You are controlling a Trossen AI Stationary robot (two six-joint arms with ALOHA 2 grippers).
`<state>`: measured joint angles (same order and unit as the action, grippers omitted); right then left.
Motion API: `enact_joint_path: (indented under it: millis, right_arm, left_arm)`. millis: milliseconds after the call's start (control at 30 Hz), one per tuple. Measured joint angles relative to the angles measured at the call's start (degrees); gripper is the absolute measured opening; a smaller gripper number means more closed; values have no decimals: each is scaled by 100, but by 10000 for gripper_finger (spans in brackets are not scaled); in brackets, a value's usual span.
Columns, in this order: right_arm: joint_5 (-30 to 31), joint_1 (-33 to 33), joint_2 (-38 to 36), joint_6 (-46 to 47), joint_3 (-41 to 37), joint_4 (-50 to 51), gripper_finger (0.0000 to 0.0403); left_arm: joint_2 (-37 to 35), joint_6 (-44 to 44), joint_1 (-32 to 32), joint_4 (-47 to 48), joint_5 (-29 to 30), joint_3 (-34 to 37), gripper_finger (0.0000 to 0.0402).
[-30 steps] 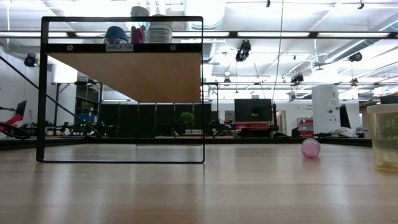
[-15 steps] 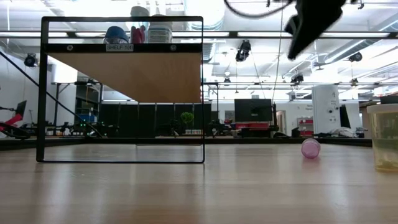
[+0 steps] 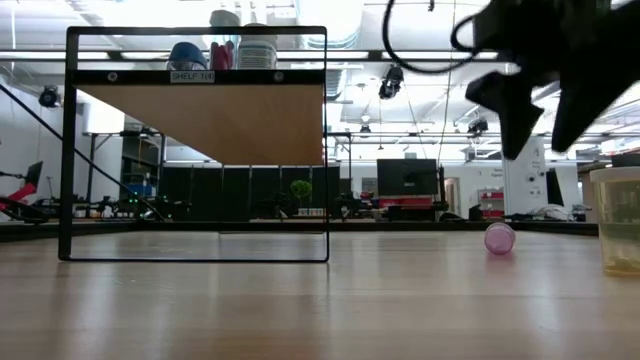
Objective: Pick and place medicine bottles onto shelf by color
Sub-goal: Put the pink tablet bottle on the shelf
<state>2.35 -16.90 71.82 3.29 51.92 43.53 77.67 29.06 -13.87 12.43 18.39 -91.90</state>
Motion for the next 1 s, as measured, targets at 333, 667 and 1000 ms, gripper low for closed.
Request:
enact_joint_path:
  millis: [333, 667, 1000]
  right_arm:
    - [816, 248, 286, 4632, -226, -485, 216]
    - [618, 215, 667, 7979, 118, -443, 198]
    - [521, 101, 1397, 8979, 380, 64, 189]
  left_arm:
    - [-2, 1, 0, 1, -1, 0, 203]
    - [-34, -623, 39, 3, 36, -10, 203]
    - [-457, -1020, 42, 17, 57, -11, 203]
